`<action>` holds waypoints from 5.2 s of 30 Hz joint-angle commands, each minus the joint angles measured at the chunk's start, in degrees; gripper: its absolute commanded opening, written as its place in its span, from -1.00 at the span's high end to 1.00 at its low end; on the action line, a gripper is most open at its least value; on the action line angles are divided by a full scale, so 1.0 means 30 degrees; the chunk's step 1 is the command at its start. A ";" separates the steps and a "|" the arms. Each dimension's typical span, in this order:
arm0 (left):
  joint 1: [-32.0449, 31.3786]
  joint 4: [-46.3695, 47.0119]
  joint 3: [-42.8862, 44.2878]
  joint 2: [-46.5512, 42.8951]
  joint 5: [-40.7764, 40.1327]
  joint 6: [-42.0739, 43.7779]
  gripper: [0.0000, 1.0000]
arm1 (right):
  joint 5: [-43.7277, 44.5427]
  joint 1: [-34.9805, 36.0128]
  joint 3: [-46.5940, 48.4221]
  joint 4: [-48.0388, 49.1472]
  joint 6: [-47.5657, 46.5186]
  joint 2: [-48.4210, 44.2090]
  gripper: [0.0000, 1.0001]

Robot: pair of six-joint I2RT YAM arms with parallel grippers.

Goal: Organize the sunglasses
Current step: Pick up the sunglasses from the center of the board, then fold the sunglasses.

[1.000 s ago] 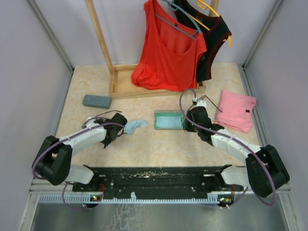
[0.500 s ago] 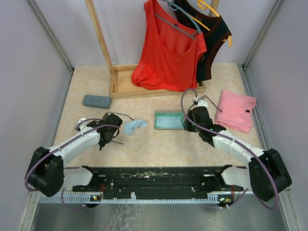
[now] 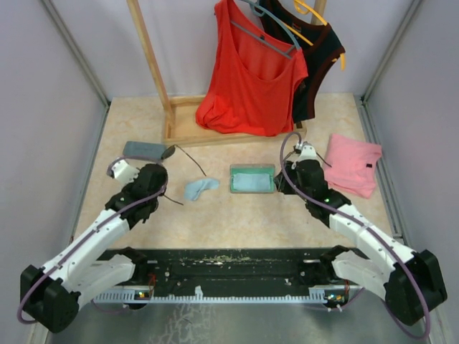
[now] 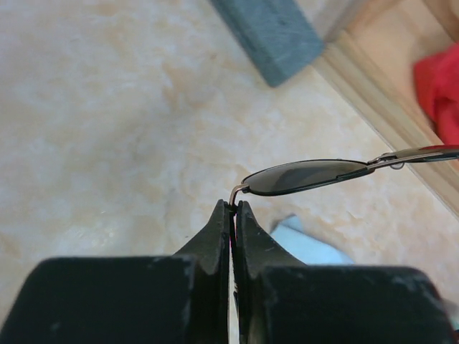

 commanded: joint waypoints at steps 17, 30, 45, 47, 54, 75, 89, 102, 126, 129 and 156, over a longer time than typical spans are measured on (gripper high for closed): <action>-0.5281 1.2144 -0.2770 0.1897 0.9838 1.3290 1.00 | 0.0646 0.1875 0.3608 -0.7029 -0.0707 -0.0276 0.47; -0.5715 1.4181 -0.3342 0.4297 1.1171 1.3056 0.99 | 0.3465 0.6573 0.1253 -0.2782 0.3254 0.1578 0.49; -0.6203 1.1889 -0.2561 0.5379 0.9762 1.0423 1.00 | 0.3795 0.9896 0.0596 0.0361 0.3323 0.4489 0.56; -0.6288 1.1870 -0.2480 0.5427 0.9720 1.0469 1.00 | 0.3483 0.9899 0.0912 0.0649 0.3130 0.5022 0.57; -0.6645 1.1938 -0.2345 0.5423 0.9548 1.0875 1.00 | 0.2264 0.9899 0.1903 0.1694 0.2817 0.6478 0.59; -0.7342 1.2118 -0.2622 0.5402 0.9374 1.1342 1.00 | 0.2765 0.9856 0.3015 0.3211 0.3360 0.7920 0.60; -0.7465 1.2188 -0.2782 0.5163 0.9427 1.1791 1.00 | 0.2216 0.9636 0.3197 0.3539 0.2906 0.7655 0.57; -0.7446 1.2371 -0.1722 0.5564 0.9167 1.4913 0.99 | 0.1432 0.9331 0.2485 -0.1710 0.0537 -0.0280 0.38; -0.8029 1.3873 -0.1327 0.5504 1.4159 2.0228 0.99 | -0.7253 0.4244 0.5978 -0.4937 -0.5377 0.3617 0.24; -0.8090 1.3844 -0.1298 0.5533 1.4186 2.0303 0.99 | -0.7895 0.4243 0.6014 -0.4592 -0.5359 0.4184 0.25; -0.8323 1.3785 -0.0940 0.6274 1.4869 2.0781 0.99 | -0.8365 0.4244 0.6080 -0.4628 -0.6219 0.6194 0.41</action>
